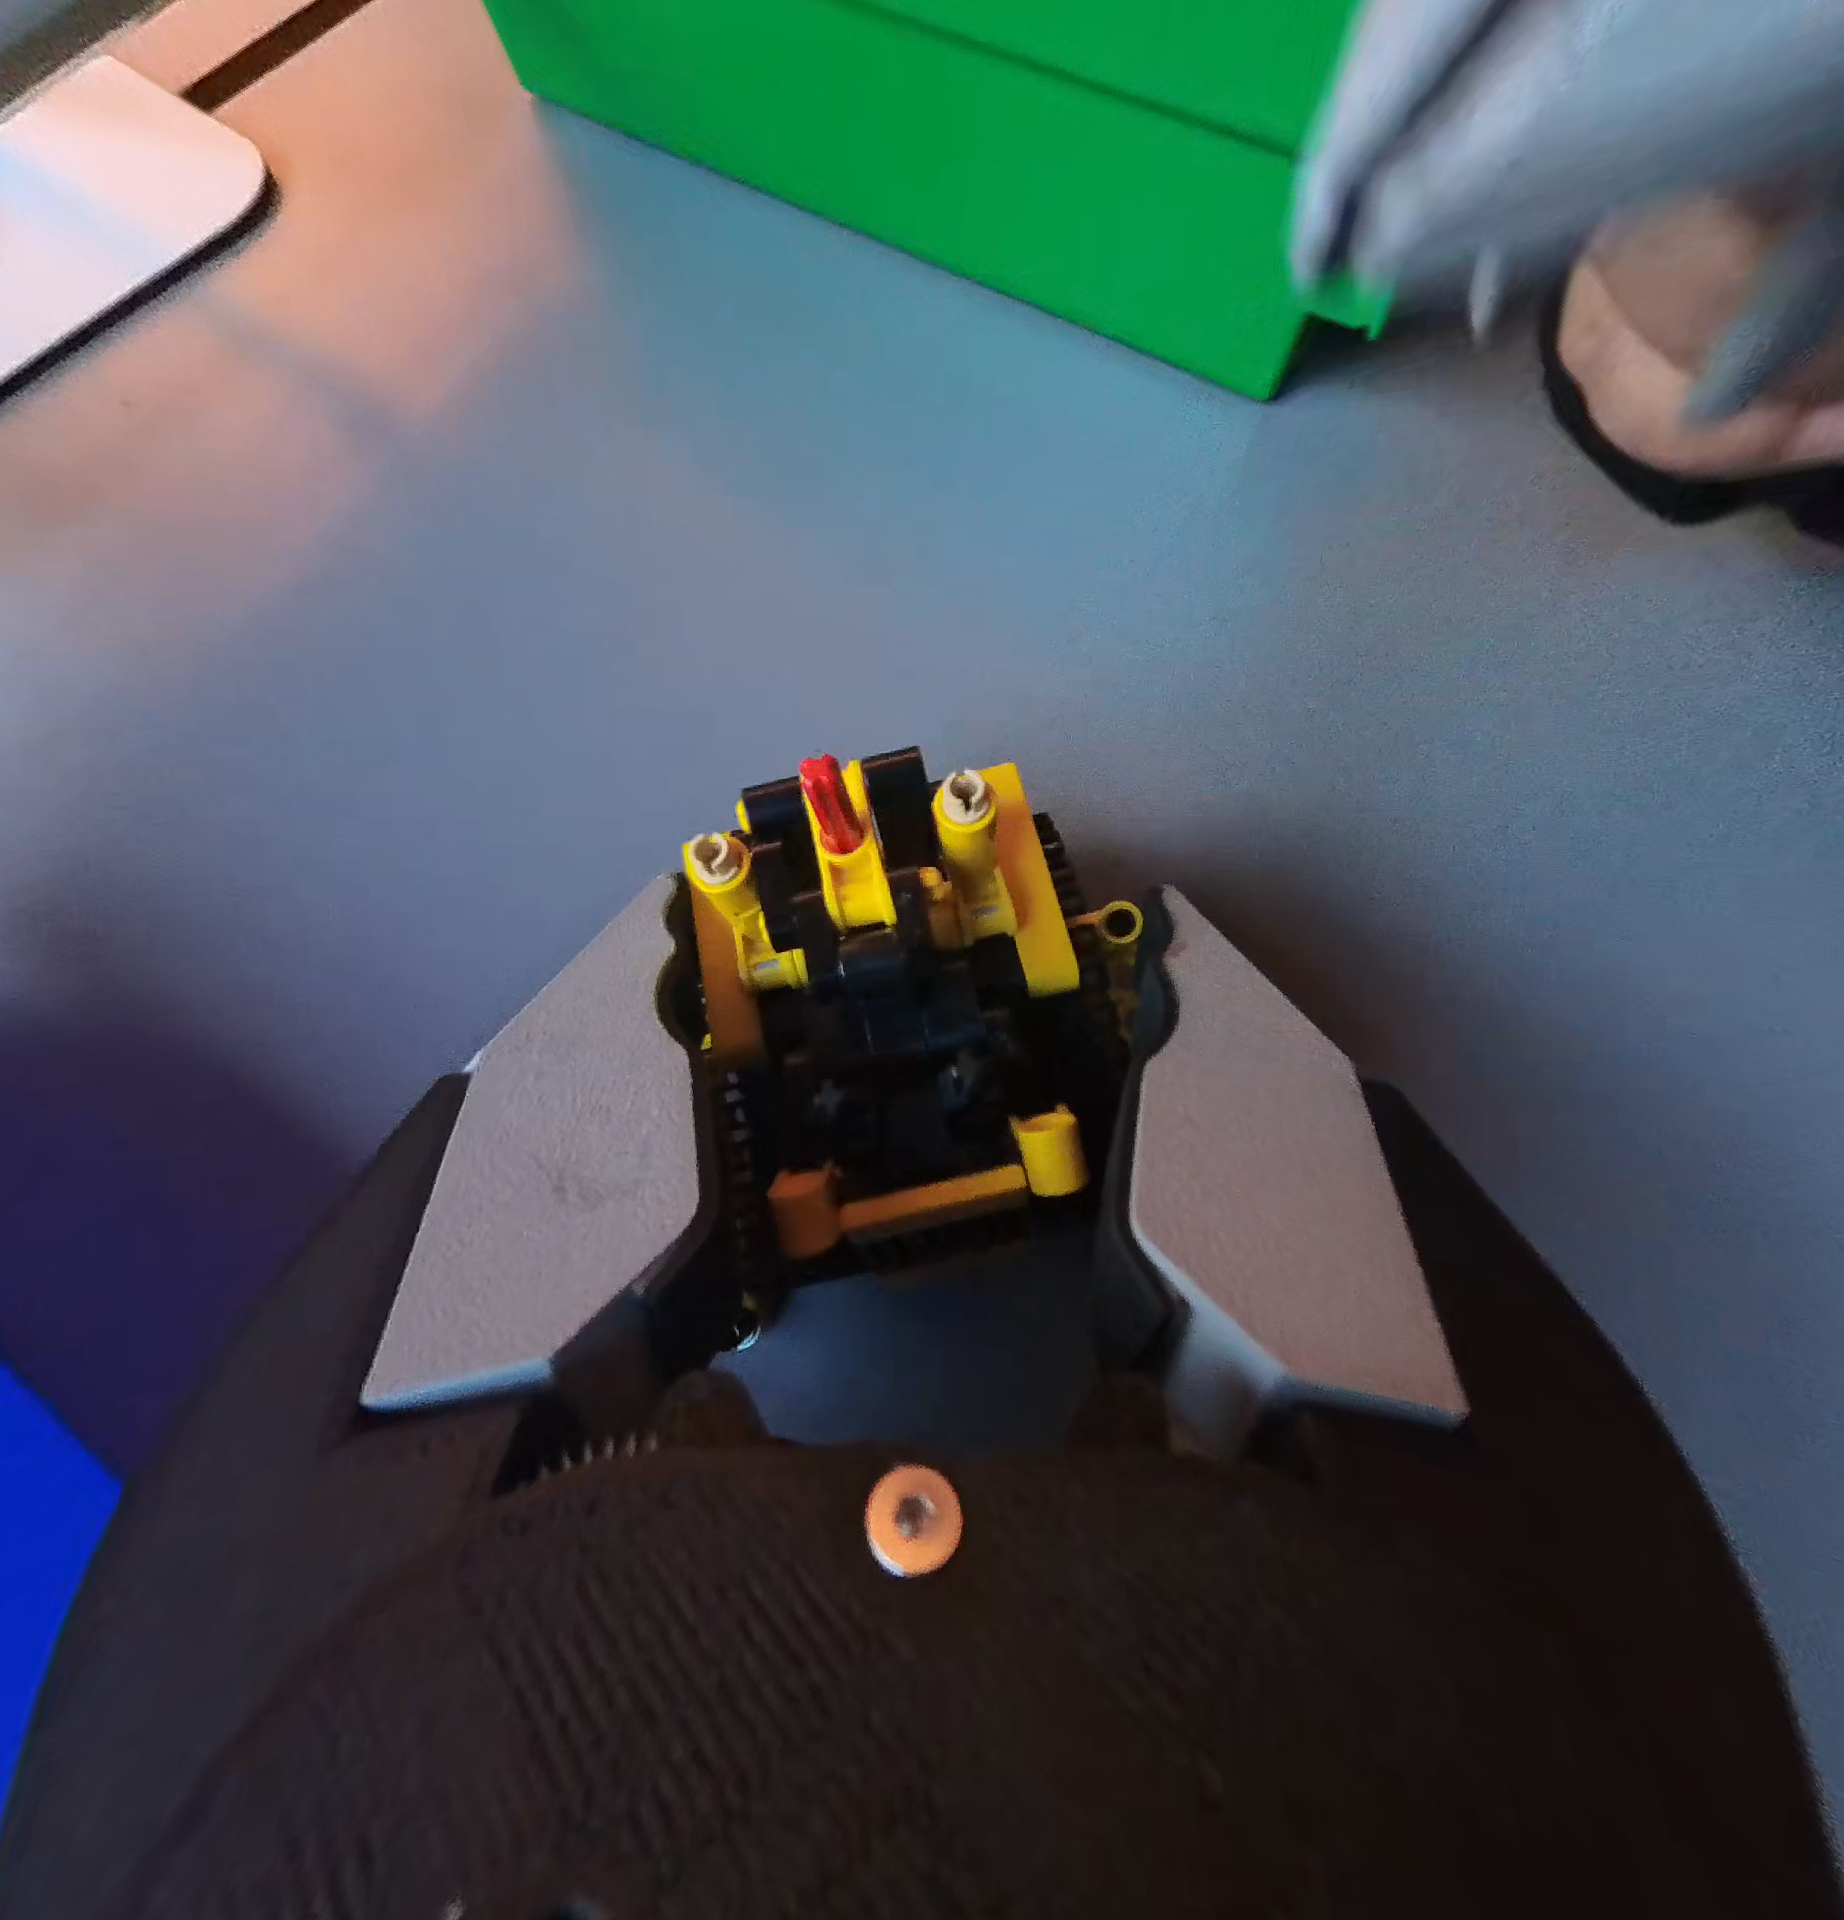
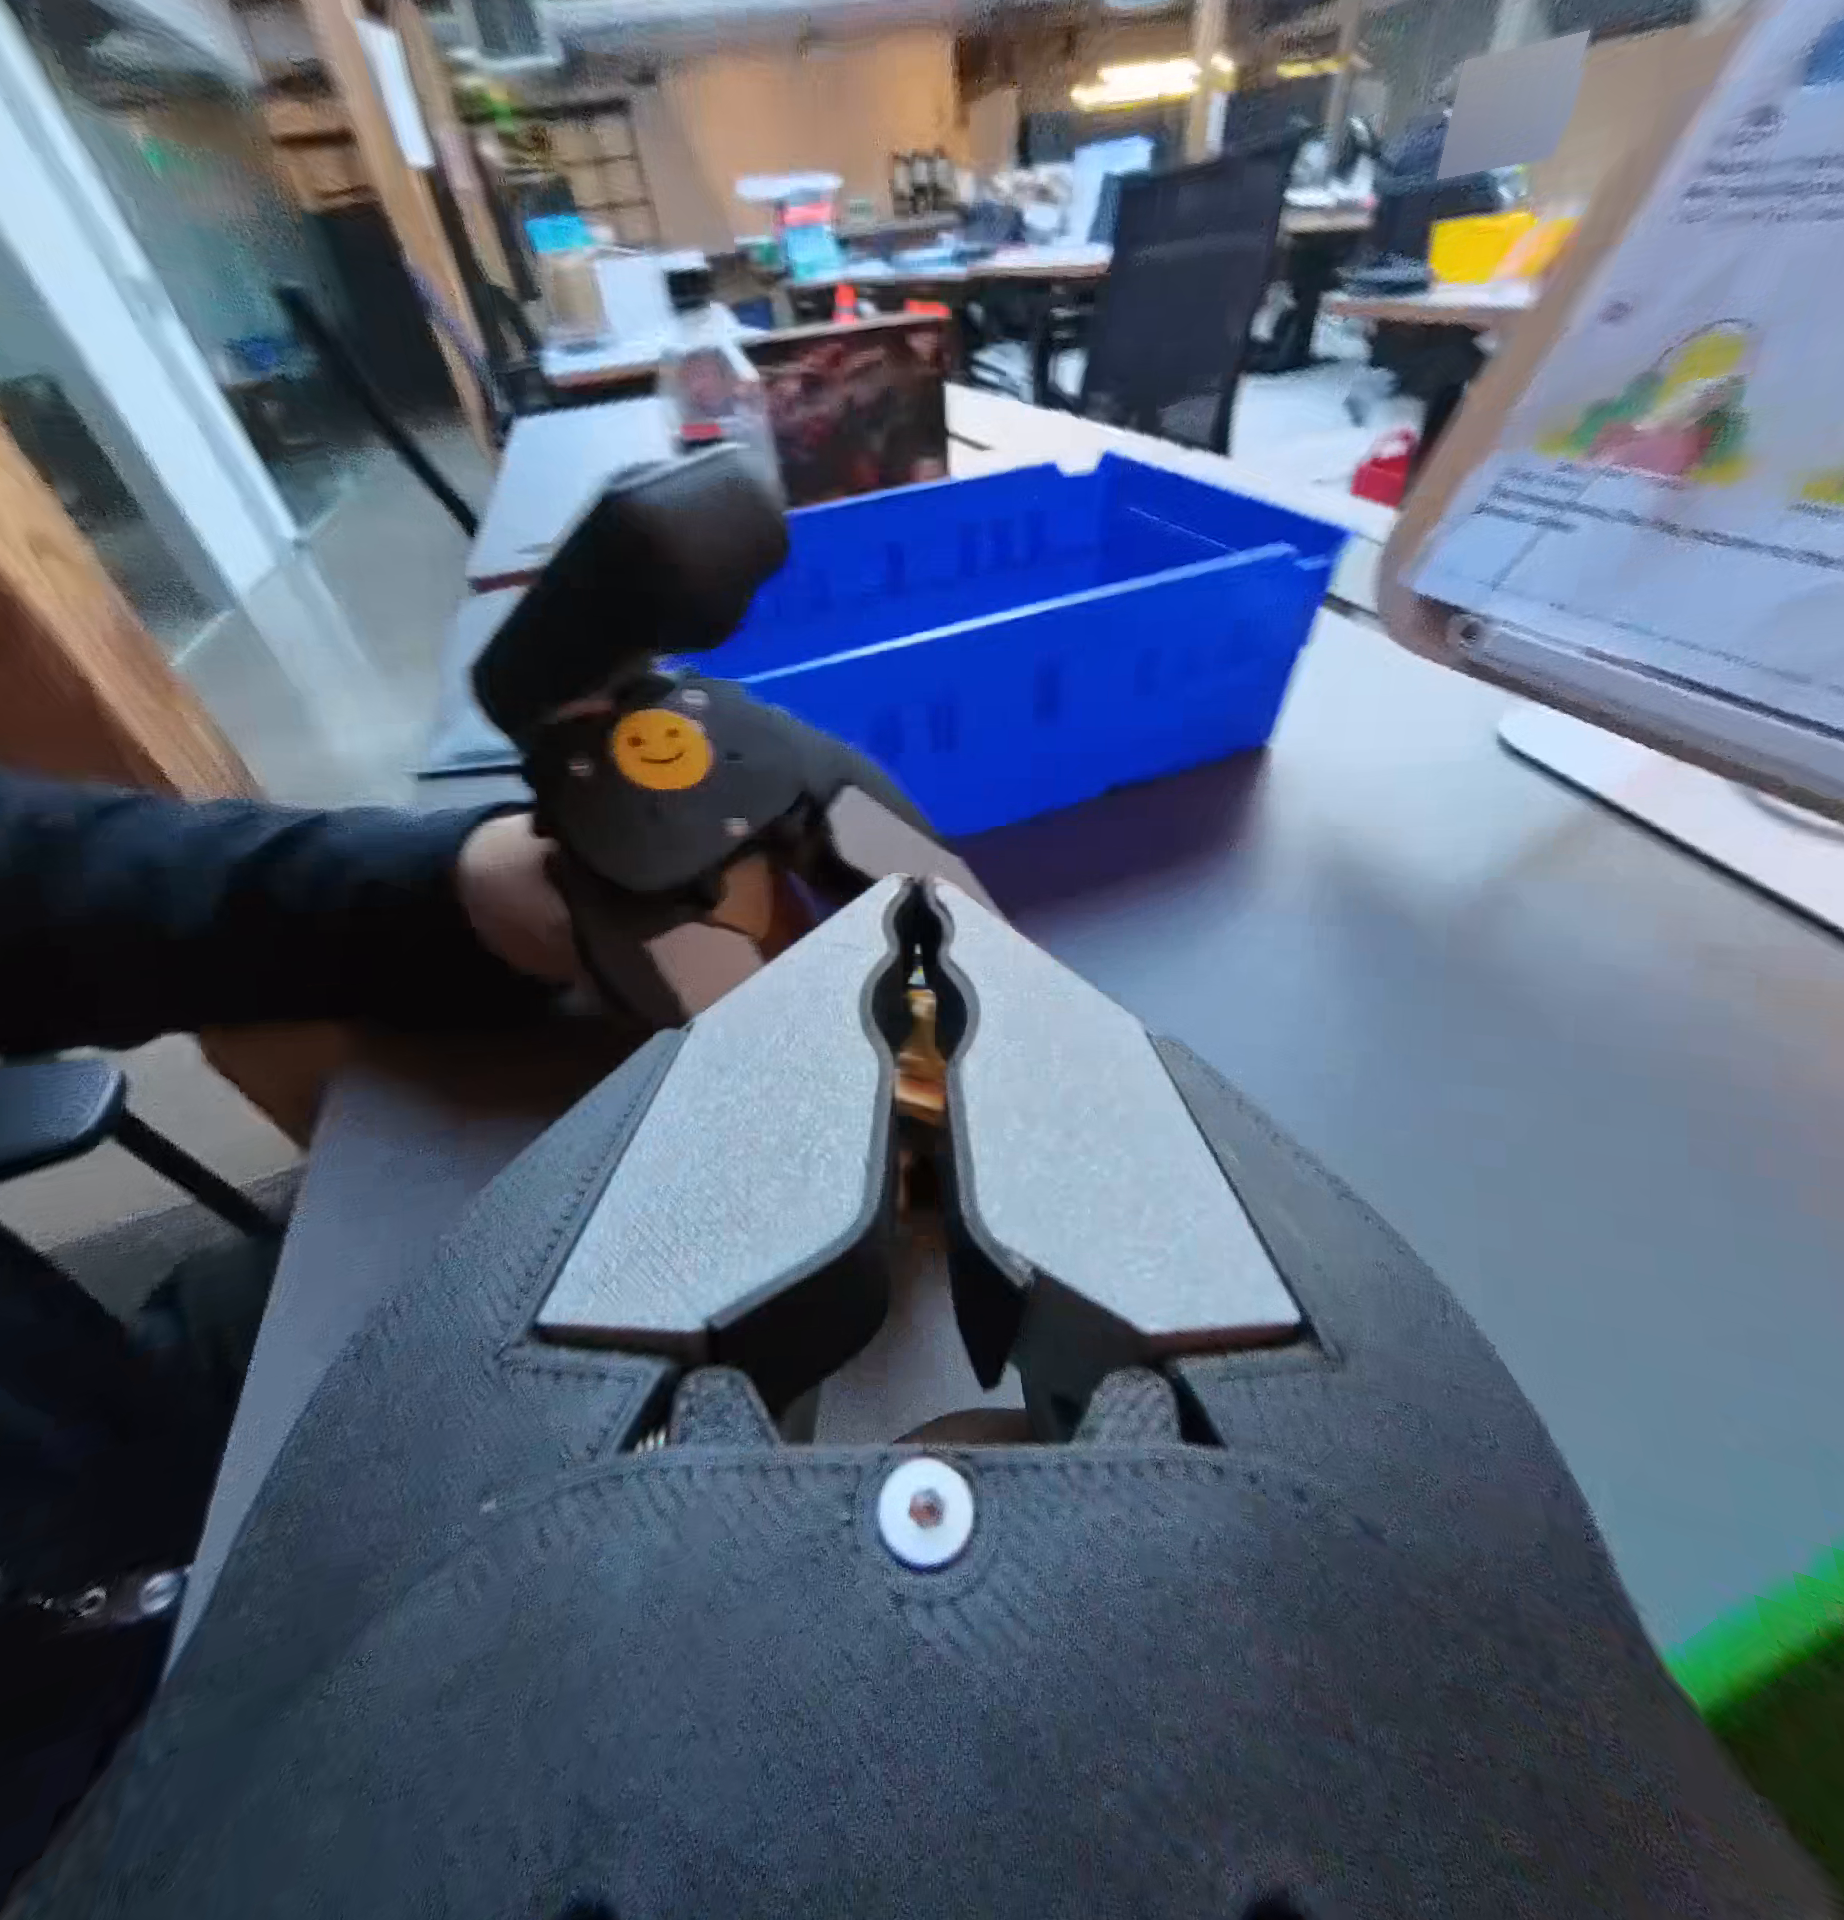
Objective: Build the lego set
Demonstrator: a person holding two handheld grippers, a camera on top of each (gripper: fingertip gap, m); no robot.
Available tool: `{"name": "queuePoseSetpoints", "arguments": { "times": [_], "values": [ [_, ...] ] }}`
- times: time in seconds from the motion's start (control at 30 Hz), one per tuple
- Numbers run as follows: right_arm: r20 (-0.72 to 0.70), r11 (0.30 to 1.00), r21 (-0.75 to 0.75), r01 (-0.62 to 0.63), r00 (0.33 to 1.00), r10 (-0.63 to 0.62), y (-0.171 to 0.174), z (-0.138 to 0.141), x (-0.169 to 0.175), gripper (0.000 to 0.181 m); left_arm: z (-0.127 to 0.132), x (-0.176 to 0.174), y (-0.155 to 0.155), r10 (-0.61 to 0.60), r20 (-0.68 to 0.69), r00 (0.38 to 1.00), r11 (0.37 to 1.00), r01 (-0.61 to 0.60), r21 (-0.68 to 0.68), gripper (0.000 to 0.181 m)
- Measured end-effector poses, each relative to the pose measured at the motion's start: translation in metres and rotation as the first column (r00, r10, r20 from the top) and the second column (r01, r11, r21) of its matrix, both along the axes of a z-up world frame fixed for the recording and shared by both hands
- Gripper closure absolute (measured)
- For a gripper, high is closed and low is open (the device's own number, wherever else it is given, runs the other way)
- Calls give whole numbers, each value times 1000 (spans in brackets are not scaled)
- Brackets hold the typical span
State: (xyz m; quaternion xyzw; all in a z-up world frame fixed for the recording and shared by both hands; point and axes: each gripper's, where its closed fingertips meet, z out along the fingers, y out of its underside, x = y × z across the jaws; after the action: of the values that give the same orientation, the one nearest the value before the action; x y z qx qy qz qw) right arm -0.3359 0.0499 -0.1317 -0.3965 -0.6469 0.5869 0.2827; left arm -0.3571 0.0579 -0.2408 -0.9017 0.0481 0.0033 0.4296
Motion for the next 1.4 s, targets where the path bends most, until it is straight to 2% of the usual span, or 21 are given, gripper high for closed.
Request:
{"name": "queuePoseSetpoints", "arguments": {
  "times": [0.03, 0.07, 0.1, 0.3, 0.37, 0.6, 0.63, 0.67, 0.73, 0.77, 0.8, 0.9, 1.0, 1.03, 1.1, 1.2, 1.23, 1.27, 1.3, 1.33, 1.4],
  "values": [
    [23, 999, -4, 36, 999, -36, 8, -2, -3, 181, 0, 4, 0, -19, 9, 1000, 1000, 19, 5, 99],
    [41, 998, 22, 58, 997, -59, 12, -7, -6, 168, 0, 8, 1, -33, 9, 999, 999, 33, 6, 99],
    [55, 996, 60, 62, 996, -66, 9, -13, -8, 167, 0, 11, 2, -42, -6, 999, 999, 42, 2, 99],
    [175, 966, 256, 39, 981, -86, -10, -56, -22, 170, -1, 23, 5, -74, -45, 996, 997, 74, -2, 99],
    [170, 963, 266, 47, 981, -95, -11, -58, -24, 180, -1, 22, 5, -70, -40, 997, 998, 70, -2, 99],
    [109, 919, 363, 156, 972, -207, -8, -50, -29, 181, 2, 18, 8, -37, -17, 999, 999, 37, 27, 99],
    [81, 917, 361, 170, 974, -213, -9, -44, -29, 181, 4, 19, 9, -34, 0, 999, 998, 34, 44, 99],
    [-42, 932, 288, 219, 976, -216, -9, -15, -27, 181, 4, 19, 8, -32, 16, 999, 999, 31, 36, 102],
    [-229, 960, 59, 274, 940, -255, 8, 63, -13, 181, -4, 19, 6, -34, -35, 999, 999, 34, -9, 99],
    [-280, 962, -16, 274, 922, -267, 17, 89, -8, 181, -4, 20, 7, -31, -27, 999, 999, 31, -7, 99],
    [-278, 965, -43, 260, 924, -262, 23, 96, -9, 181, -3, 20, 7, -30, -22, 999, 1000, 30, -6, 99],
    [-121, 976, -43, 215, 968, -219, 28, 55, -24, 181, -2, 19, 7, -25, -29, 999, 1000, 24, -3, 99],
    [72, 996, -36, 80, 994, -77, 10, 17, -36, 181, -2, 22, 7, -46, -60, 997, 999, 46, -2, 99],
    [82, 998, -17, 60, 995, -59, 6, 18, -44, 181, -1, 25, 8, -62, -73, 995, 998, 62, 0, 98],
    [67, 999, 21, -32, 997, 30, -13, 38, -64, 181, -1, 26, 8, -71, -98, 993, 997, 71, 1, 98],
    [109, 971, 98, -220, 972, 209, -69, 71, -111, 180, -1, 28, 7, -84, -102, 991, 996, 84, 2, 98],
    [175, 953, 124, -278, 951, 255, -89, 71, -130, 176, -1, 29, 7, -89, -98, 991, 996, 89, 1, 98],
    [255, 939, 143, -314, 928, 271, -104, 65, -150, 156, -1, 29, 6, -91, -94, 991, 996, 92, 1, 98],
    [340, 931, 163, -325, 905, 256, -113, 54, -170, 144, -1, 29, 6, -92, -88, 992, 996, 93, -1, 98],
    [407, 929, 198, -311, 889, 211, -115, 41, -188, 140, -2, 28, 5, -91, -82, 992, 996, 92, -2, 98],
    [408, 931, 281, -234, 907, 105, -108, 31, -213, 137, -1, 26, 3, -92, -86, 992, 996, 92, -1, 98]
  ]
}}
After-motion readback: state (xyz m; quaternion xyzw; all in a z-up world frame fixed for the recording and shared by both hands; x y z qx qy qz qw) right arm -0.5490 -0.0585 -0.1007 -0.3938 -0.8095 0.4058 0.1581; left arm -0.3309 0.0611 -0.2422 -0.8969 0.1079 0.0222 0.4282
